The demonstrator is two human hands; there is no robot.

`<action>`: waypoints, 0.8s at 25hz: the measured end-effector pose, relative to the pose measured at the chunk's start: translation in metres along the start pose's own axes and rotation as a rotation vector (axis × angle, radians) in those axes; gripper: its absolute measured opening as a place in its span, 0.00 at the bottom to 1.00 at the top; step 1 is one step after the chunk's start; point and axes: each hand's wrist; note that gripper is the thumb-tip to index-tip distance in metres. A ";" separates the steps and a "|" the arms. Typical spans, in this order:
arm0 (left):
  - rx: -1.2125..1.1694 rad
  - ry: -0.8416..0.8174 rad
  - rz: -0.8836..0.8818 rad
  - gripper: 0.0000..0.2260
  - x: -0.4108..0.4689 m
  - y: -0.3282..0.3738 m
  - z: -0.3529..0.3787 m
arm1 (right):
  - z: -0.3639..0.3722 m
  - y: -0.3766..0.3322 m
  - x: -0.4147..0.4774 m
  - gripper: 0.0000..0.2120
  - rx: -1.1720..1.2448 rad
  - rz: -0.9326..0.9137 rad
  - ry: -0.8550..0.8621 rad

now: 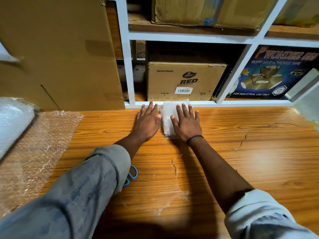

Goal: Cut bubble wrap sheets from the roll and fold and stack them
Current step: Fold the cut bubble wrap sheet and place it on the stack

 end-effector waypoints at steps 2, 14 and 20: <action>-0.009 0.024 -0.035 0.26 -0.008 -0.007 -0.006 | -0.005 -0.010 -0.004 0.30 0.009 -0.010 0.032; -0.076 0.178 -0.246 0.19 -0.087 -0.057 -0.042 | 0.029 -0.126 -0.116 0.27 0.206 -0.392 0.024; -0.001 0.174 -0.341 0.19 -0.137 -0.093 -0.037 | 0.073 -0.140 -0.159 0.22 0.107 -0.528 -0.072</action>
Point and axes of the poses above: each hand's wrist, its own x-axis towards the middle knuckle, its own z-axis out of the palm, y = z × x, and after that the axes turned 4 degrees about z, right-handed
